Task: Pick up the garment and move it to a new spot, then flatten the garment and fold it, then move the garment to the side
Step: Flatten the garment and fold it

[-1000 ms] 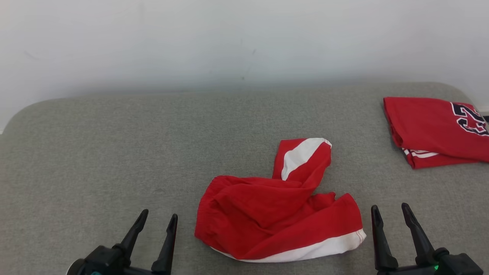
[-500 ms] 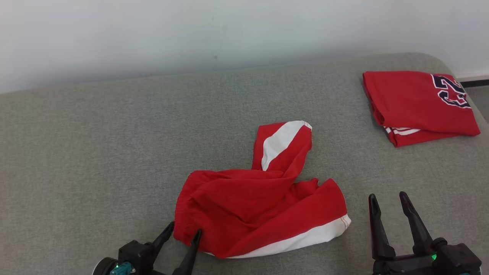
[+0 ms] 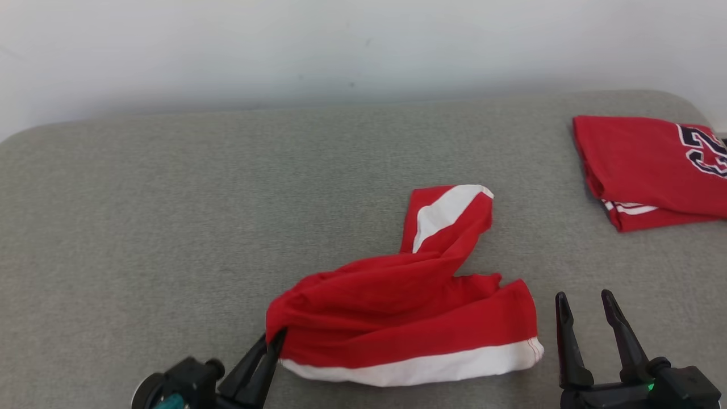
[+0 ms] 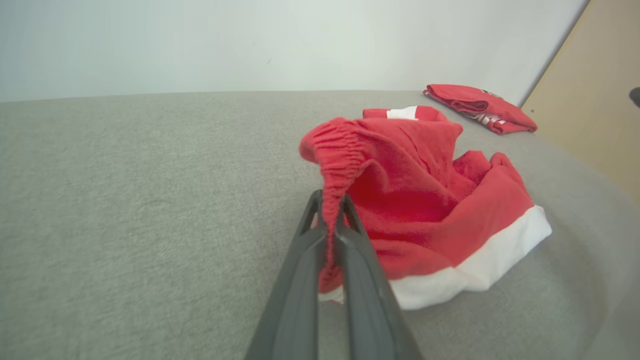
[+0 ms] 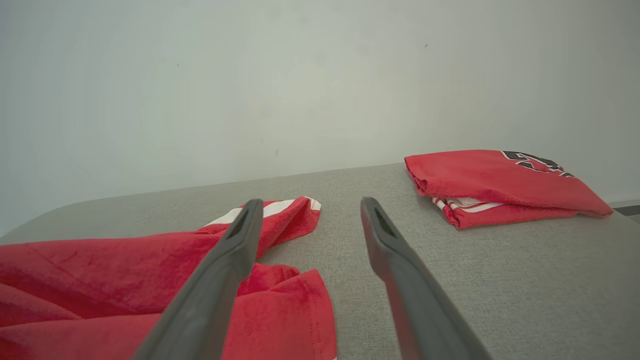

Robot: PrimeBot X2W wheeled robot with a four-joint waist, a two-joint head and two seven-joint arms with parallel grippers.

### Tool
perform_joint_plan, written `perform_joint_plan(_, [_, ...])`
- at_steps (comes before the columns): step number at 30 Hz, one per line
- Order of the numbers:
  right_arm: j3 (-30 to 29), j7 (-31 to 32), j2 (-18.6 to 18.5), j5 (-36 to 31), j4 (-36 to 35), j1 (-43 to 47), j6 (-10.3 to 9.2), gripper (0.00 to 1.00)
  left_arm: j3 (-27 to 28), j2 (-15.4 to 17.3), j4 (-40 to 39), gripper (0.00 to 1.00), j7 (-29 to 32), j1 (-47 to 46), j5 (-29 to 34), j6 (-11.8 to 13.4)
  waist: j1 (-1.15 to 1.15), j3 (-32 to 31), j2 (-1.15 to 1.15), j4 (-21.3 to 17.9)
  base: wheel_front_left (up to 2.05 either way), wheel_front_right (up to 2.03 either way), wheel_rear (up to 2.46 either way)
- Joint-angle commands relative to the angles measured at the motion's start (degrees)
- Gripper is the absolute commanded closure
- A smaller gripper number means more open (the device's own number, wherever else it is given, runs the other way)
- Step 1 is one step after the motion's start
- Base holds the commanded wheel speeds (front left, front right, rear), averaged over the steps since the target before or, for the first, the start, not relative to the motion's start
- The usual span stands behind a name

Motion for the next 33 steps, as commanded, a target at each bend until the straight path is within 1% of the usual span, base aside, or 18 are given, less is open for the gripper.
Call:
perform_joint_plan(1, [-0.06,-0.08,0.07,0.35,0.21,0.4,-0.17,0.0,-0.14,1.1,-1.34,1.0,0.0,1.89,0.62,0.05,0.0,-0.8,0.0,2.33,0.0,0.0,0.0])
perform_joint_plan(5, [0.12,-0.08,0.1,0.2,0.7,0.1,-0.17,0.0,-0.32,3.35,-4.38,1.0,0.0,6.74,0.97,0.05,0.0,-0.58,0.0,3.98,0.0,0.0,0.0])
perform_joint_plan(8, [0.02,-0.08,0.12,0.07,0.93,-0.59,-0.17,0.0,-0.24,4.09,-4.96,1.0,0.0,10.06,0.4,0.05,0.0,0.04,0.0,4.45,0.0,0.0,0.0])
perform_joint_plan(10, [0.19,-0.08,0.14,0.1,1.24,-0.96,-0.17,0.0,-0.54,4.21,-4.6,1.0,0.0,11.44,0.27,0.05,0.0,0.35,0.0,4.34,0.0,0.0,0.0])
perform_joint_plan(13, [0.3,-0.08,0.16,0.06,1.77,-1.2,-0.17,0.0,-0.6,3.34,-4.4,1.0,0.0,11.55,0.06,0.05,0.0,0.6,0.0,3.86,0.0,0.0,0.0])
perform_joint_plan(18, [0.31,-0.08,-0.17,-0.19,2.3,-1.5,-0.17,0.0,-0.84,2.48,-4.25,1.0,0.0,8.09,0.28,0.05,0.0,0.98,0.0,2.67,0.0,0.0,0.0])
perform_joint_plan(23, [0.27,-0.08,-0.61,-0.61,2.88,-2.27,-0.17,0.0,-0.73,2.38,-2.03,1.0,0.0,1.96,-0.11,0.05,0.0,1.76,0.0,0.16,0.0,0.0,0.0])
perform_joint_plan(29, [-0.01,-0.08,-0.59,-0.95,3.96,-2.81,-0.17,0.0,-1.63,2.72,5.57,1.0,0.0,-4.86,-1.55,0.05,0.0,2.79,0.0,-2.27,0.0,0.0,0.0])
perform_joint_plan(31, [-0.06,-0.08,-0.54,-1.03,4.3,-2.97,-0.17,0.0,-1.33,2.17,8.54,1.0,0.0,-6.59,-2.78,0.05,0.0,3.08,0.0,-2.71,0.0,0.0,0.0])
perform_joint_plan(33, [0.02,-0.08,-0.43,-1.01,4.58,-3.25,-0.17,0.0,-1.34,2.06,10.91,1.0,0.0,-7.99,-2.25,0.05,0.0,3.3,0.0,-3.08,0.0,0.0,0.0])
